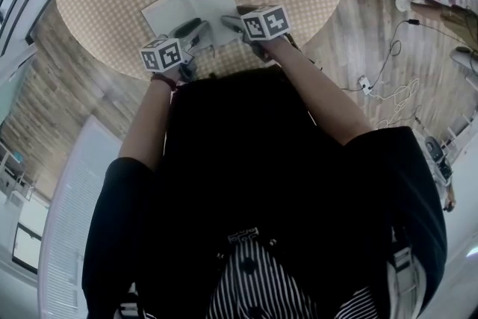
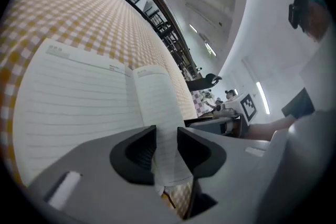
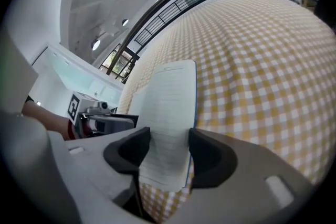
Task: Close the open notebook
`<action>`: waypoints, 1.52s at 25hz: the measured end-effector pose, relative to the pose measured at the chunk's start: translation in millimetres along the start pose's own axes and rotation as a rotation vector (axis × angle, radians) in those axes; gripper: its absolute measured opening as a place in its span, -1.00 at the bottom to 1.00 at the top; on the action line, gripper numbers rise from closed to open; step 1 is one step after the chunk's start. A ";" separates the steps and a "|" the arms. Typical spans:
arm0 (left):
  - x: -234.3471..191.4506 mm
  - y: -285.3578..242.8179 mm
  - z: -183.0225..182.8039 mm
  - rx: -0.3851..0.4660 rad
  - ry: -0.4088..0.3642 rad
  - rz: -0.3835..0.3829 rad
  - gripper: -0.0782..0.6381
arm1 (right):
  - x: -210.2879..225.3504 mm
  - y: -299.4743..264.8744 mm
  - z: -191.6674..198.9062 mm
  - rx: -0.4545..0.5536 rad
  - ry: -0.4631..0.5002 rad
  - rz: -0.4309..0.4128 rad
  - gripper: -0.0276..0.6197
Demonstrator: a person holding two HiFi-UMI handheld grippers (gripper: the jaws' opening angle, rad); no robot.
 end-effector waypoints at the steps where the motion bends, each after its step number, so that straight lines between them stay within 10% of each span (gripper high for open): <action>1: -2.2 4.3 -0.9 0.020 0.018 0.016 -0.46 | -7.0 1.0 -0.9 0.011 0.012 -0.025 -0.21; 11: -3.4 32.0 -11.9 0.165 0.062 -0.001 -0.49 | -62.0 31.4 -17.6 0.149 0.096 -0.147 -0.31; 19: 2.5 57.3 -14.0 0.235 0.082 0.059 -0.63 | -122.5 50.1 -21.0 0.225 0.086 -0.425 -0.40; 38: 18.0 123.4 -8.8 0.515 0.166 0.043 -0.81 | -201.7 0.7 11.8 0.027 0.299 -0.571 -0.40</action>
Point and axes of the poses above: the fingertips, and each gripper's own axes: y backward along the fingers, x to its right, z out of its underside, the point moved 4 cm from there along y, backward along the fingers, and after that the axes turned 1 degree about -y, right-handed, at the moved point
